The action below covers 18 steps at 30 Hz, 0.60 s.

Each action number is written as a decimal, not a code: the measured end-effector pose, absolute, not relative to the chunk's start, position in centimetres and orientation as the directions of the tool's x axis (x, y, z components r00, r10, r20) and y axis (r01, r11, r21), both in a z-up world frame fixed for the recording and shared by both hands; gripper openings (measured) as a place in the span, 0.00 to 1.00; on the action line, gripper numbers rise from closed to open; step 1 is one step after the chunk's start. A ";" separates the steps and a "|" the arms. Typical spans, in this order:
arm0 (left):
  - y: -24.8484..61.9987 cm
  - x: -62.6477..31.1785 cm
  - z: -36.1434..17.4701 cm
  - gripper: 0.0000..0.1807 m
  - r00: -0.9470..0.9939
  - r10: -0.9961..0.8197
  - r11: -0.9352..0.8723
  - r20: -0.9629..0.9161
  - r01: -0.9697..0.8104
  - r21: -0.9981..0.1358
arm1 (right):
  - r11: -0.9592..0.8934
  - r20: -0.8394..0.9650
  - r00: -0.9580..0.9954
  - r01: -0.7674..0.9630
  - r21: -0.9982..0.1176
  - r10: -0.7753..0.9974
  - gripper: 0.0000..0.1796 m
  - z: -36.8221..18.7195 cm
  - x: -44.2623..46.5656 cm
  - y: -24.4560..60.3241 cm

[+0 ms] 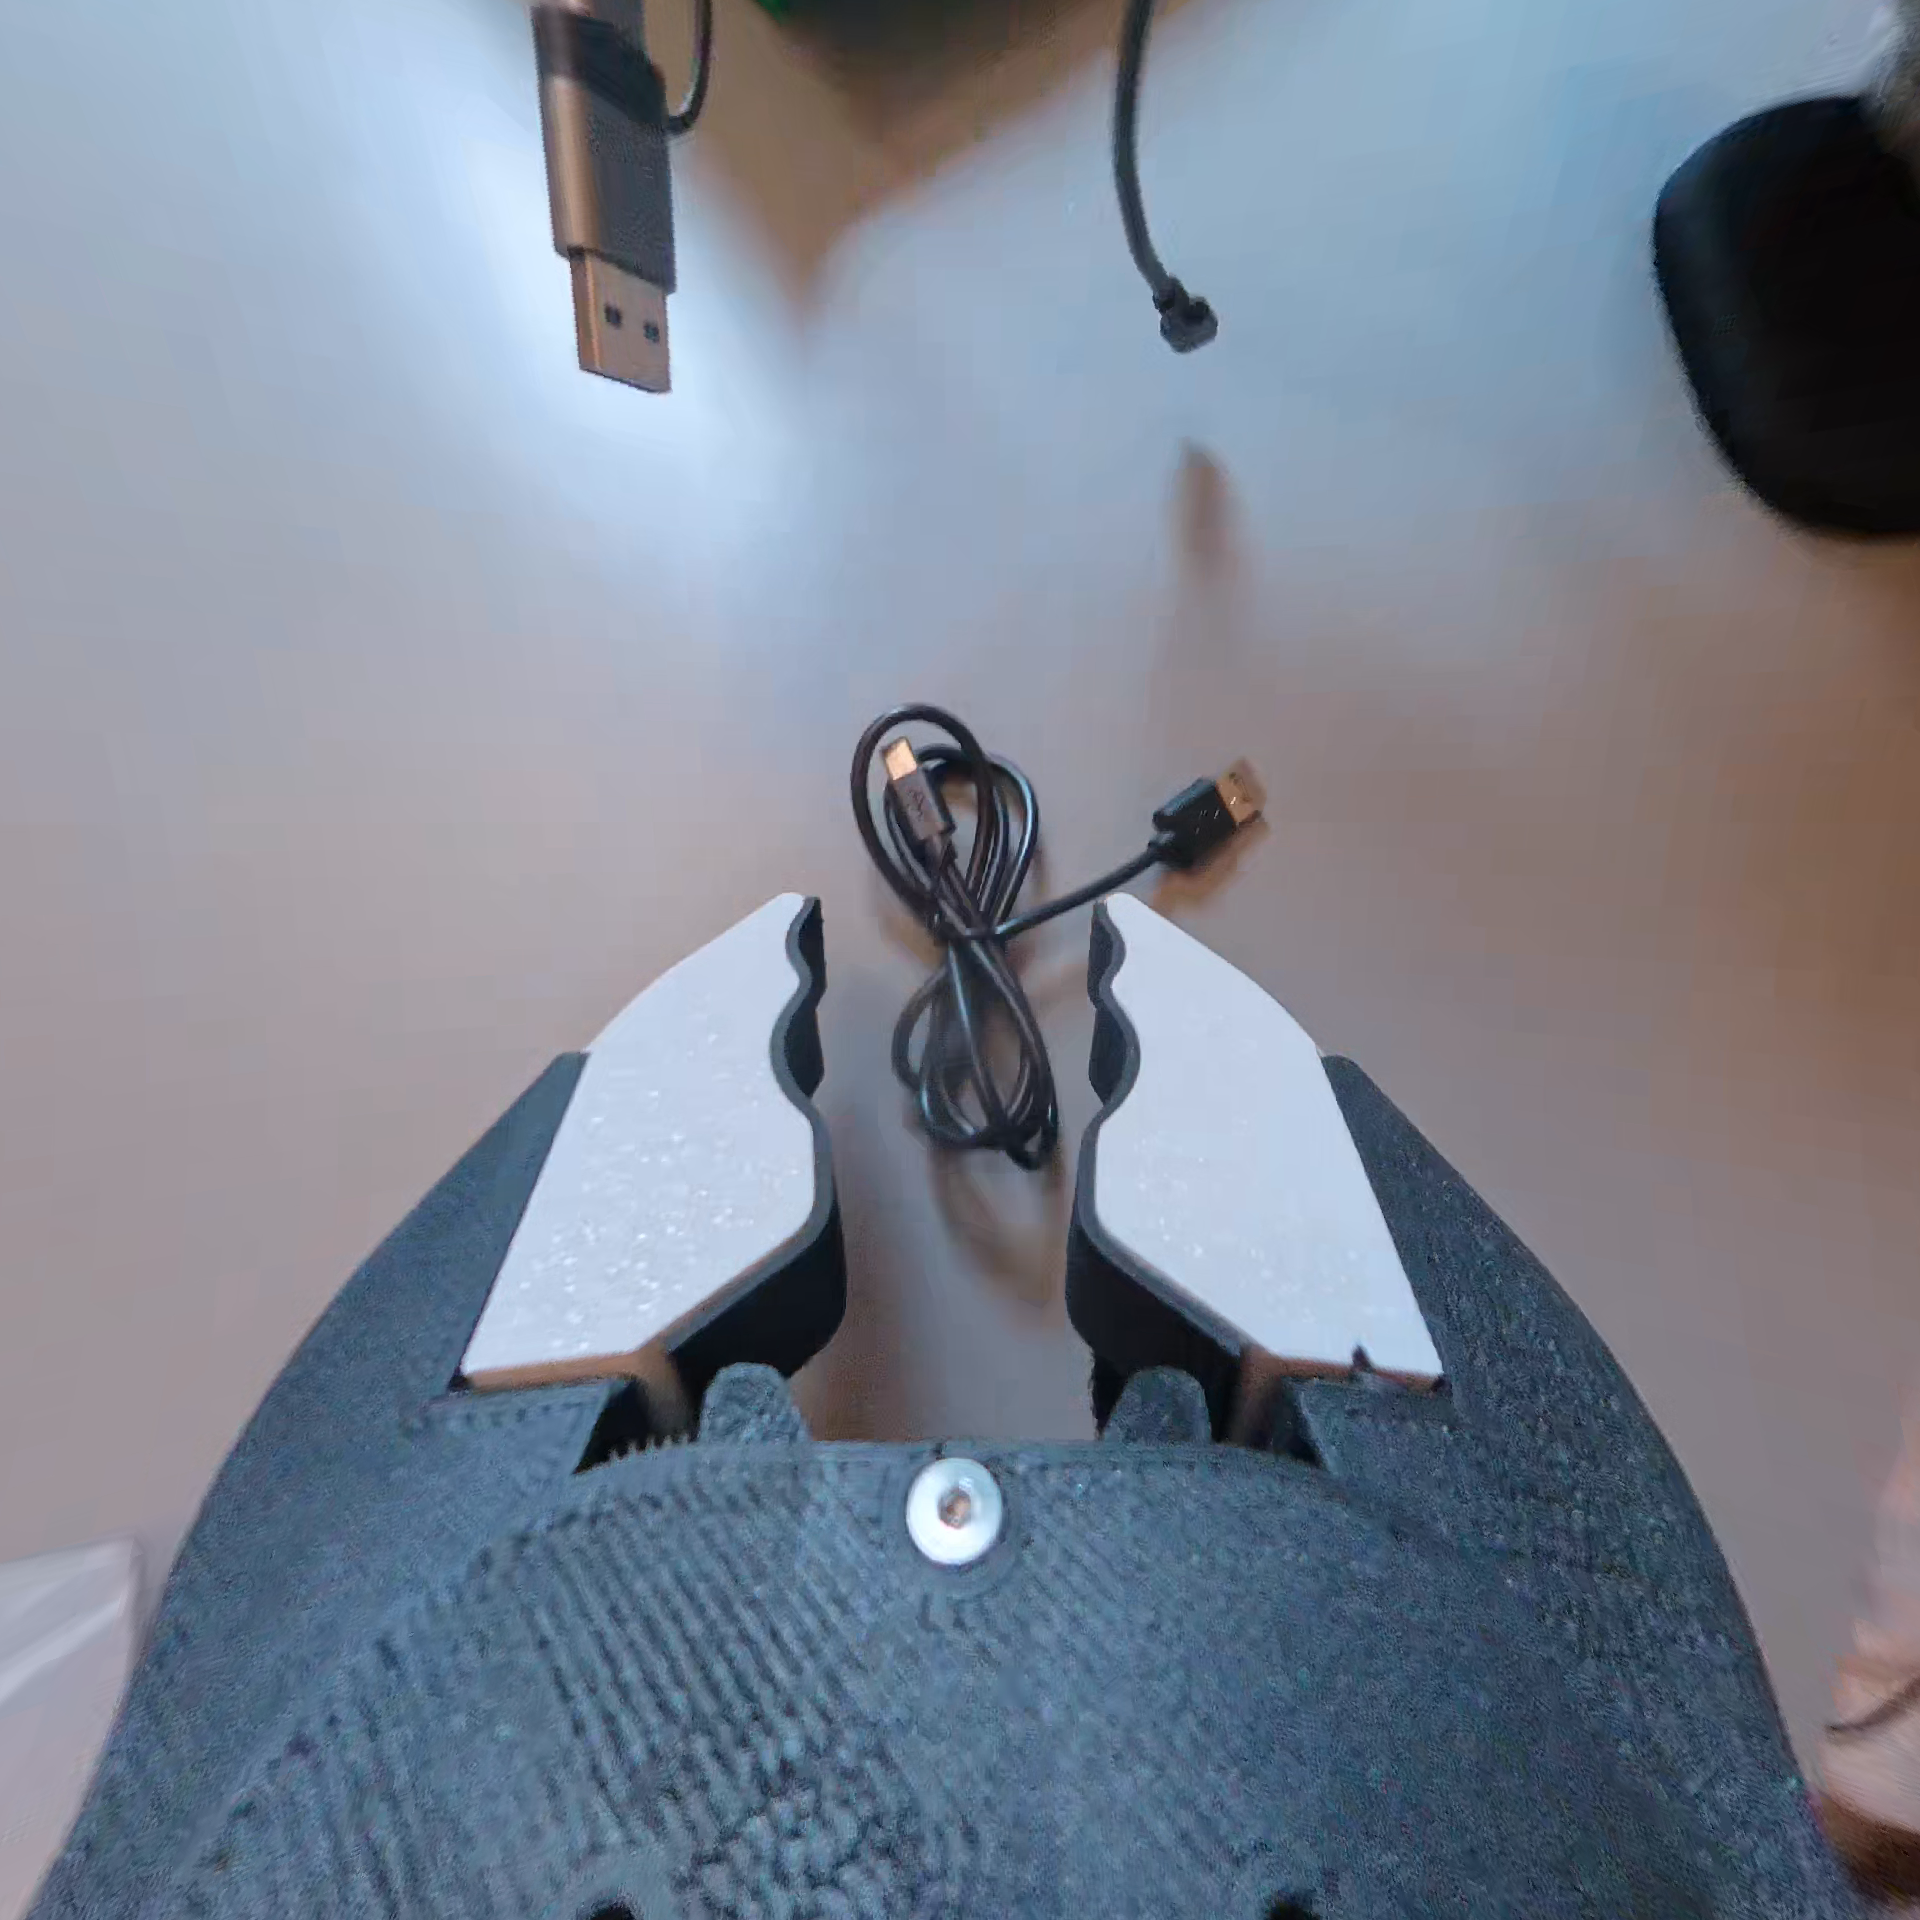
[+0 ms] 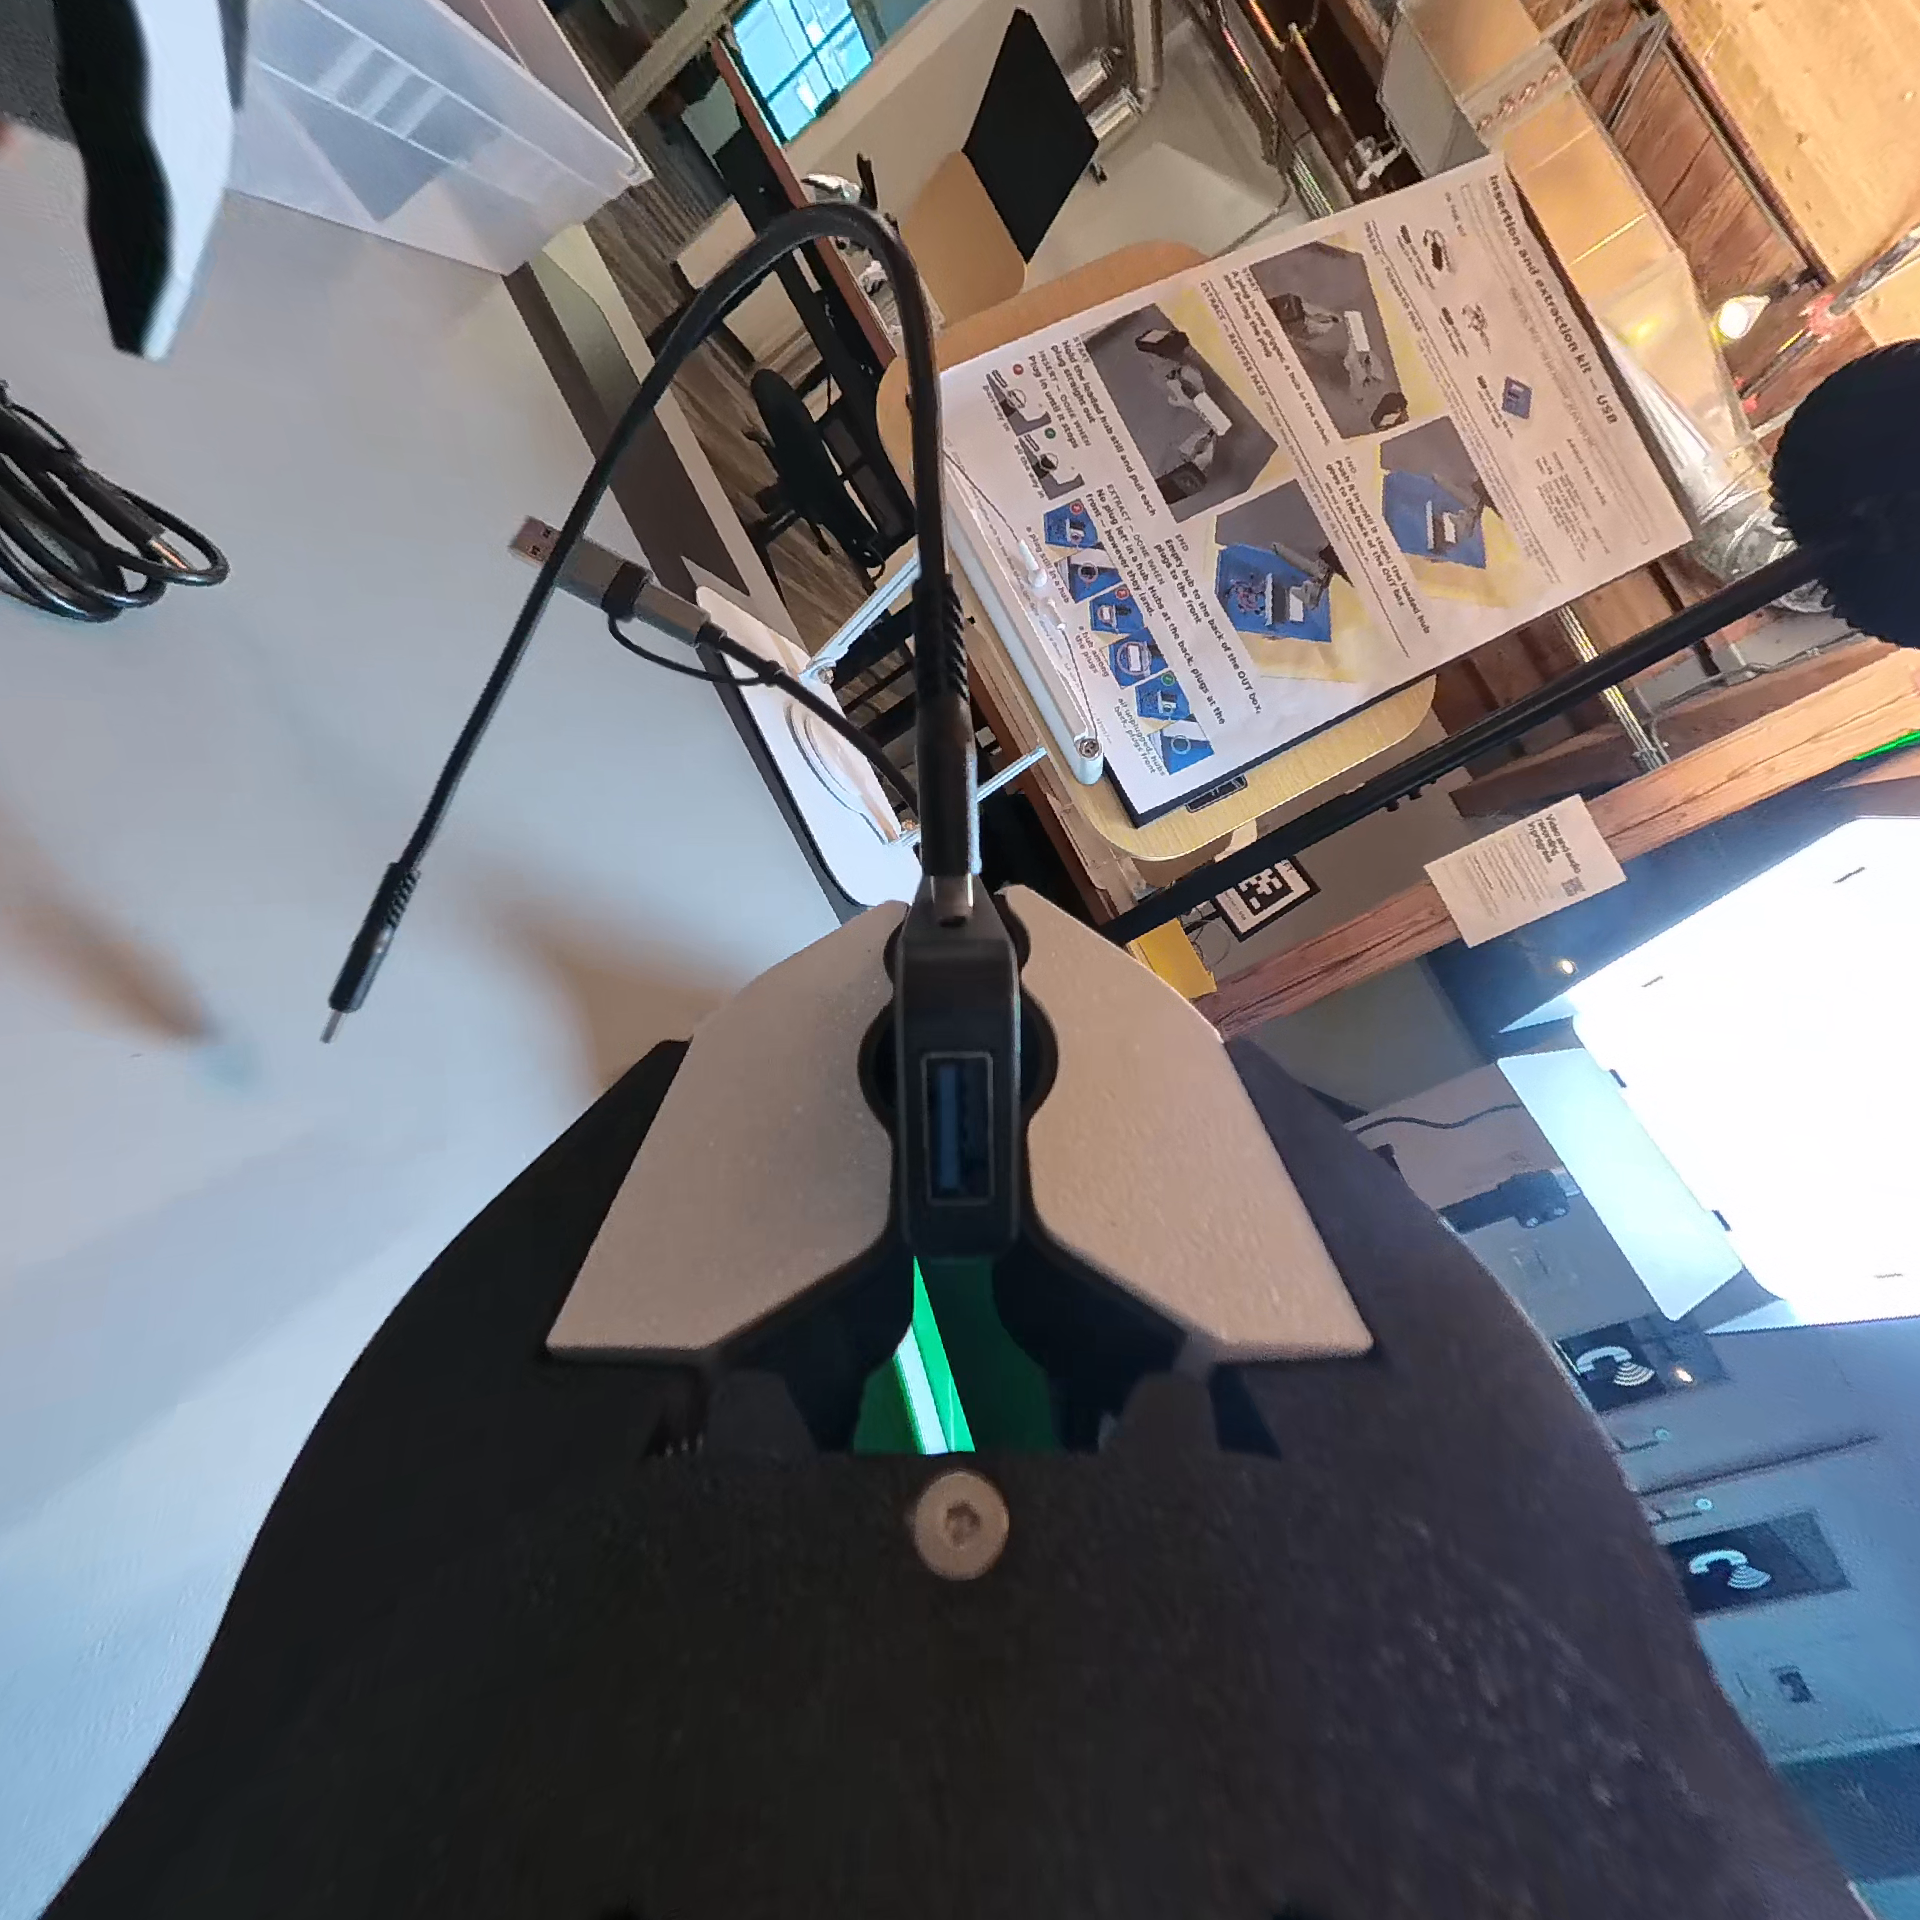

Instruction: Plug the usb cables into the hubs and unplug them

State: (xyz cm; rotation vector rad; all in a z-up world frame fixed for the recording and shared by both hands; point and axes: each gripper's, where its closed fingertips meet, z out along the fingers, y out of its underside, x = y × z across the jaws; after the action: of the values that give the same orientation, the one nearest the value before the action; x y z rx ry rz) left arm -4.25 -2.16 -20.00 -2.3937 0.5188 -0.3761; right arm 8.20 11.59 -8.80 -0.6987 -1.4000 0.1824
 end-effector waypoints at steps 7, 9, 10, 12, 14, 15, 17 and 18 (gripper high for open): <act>-0.2 -2.5 -22.7 0.18 0.821 -0.554 -0.731 0.140 -0.399 -0.553 | 0.778 0.831 0.220 0.291 -0.556 0.511 0.07 -8.4 8.8 12.3; 1.0 -3.2 -21.4 0.17 0.822 -0.569 -0.649 -0.005 -0.453 -0.611 | 0.772 0.824 0.231 0.291 -0.565 0.517 0.07 -8.2 9.0 12.6; 1.7 -3.2 -19.8 0.17 0.822 -0.566 -0.581 -0.058 -0.448 -0.679 | 0.769 0.820 0.237 0.288 -0.571 0.521 0.07 -8.1 9.2 12.7; 2.4 -3.1 -15.8 0.10 0.823 -0.540 -0.399 -0.177 -0.436 -0.807 | 0.763 0.812 0.249 0.281 -0.582 0.528 0.07 -7.8 9.3 12.9; 1.6 -2.2 -12.7 0.10 0.778 -0.529 -0.178 -0.339 -0.493 -0.852 | 0.760 0.808 0.258 0.280 -0.587 0.529 0.07 -7.7 9.4 13.1; 0.5 -1.3 -12.1 0.10 0.741 -0.541 -0.095 -0.399 -0.525 -0.846 | 0.760 0.809 0.260 0.282 -0.585 0.527 0.07 -7.6 9.5 13.1; -2.3 0.5 -13.5 0.10 0.654 -0.623 -0.041 -0.429 -0.574 -0.817 | 0.762 0.812 0.262 0.286 -0.581 0.521 0.07 -7.6 9.5 13.1; -3.7 0.9 -14.7 0.11 0.624 -0.667 -0.055 -0.407 -0.587 -0.808 | 0.763 0.813 0.263 0.286 -0.580 0.520 0.07 -7.5 9.5 13.1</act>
State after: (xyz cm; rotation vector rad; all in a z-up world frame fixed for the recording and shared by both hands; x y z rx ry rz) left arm 0.94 -3.71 -14.69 -1.7279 1.0296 -0.0898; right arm 9.54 13.10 -7.53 -0.7399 -1.3293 0.1796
